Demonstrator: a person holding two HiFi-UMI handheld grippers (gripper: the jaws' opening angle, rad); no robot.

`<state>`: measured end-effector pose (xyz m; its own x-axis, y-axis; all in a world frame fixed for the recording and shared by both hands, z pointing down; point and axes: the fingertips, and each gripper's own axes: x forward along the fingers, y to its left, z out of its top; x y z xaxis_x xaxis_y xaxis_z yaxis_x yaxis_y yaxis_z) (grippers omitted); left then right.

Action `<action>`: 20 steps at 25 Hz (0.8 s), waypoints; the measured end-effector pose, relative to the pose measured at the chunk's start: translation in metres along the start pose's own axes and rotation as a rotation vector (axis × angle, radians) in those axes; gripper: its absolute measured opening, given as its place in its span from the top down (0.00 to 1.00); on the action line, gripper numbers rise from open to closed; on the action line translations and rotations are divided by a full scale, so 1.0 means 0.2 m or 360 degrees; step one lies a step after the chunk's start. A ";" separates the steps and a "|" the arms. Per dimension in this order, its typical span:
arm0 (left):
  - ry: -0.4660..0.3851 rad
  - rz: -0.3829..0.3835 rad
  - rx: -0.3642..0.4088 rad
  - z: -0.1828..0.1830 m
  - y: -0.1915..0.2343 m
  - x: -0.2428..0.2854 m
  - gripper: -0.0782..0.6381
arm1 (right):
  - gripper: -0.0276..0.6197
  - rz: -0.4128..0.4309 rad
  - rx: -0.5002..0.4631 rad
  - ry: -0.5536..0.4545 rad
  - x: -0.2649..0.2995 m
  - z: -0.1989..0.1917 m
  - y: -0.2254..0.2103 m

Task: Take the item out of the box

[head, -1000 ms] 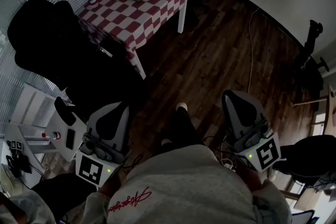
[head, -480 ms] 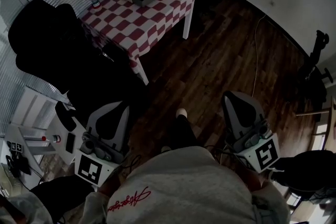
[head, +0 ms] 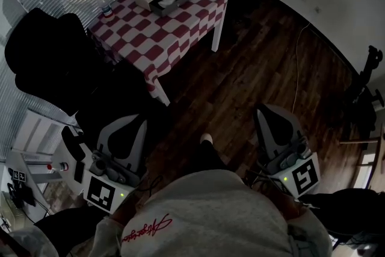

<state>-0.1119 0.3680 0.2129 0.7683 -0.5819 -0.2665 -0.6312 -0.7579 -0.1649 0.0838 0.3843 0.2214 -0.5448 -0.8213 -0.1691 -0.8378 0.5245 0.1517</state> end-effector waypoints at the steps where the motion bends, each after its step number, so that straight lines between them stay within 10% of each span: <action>1: 0.0003 -0.0003 0.0004 -0.01 0.01 0.03 0.87 | 0.94 0.0002 0.0004 -0.0018 0.02 0.01 -0.03; 20: 0.0048 0.0119 0.0107 -0.10 0.22 0.32 0.87 | 0.94 -0.0011 -0.0005 -0.0021 0.22 -0.13 -0.49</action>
<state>-0.0879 0.2911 0.2065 0.7209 -0.6457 -0.2517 -0.6920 -0.6910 -0.2090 0.1424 0.2909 0.2246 -0.5392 -0.8220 -0.1833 -0.8416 0.5179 0.1532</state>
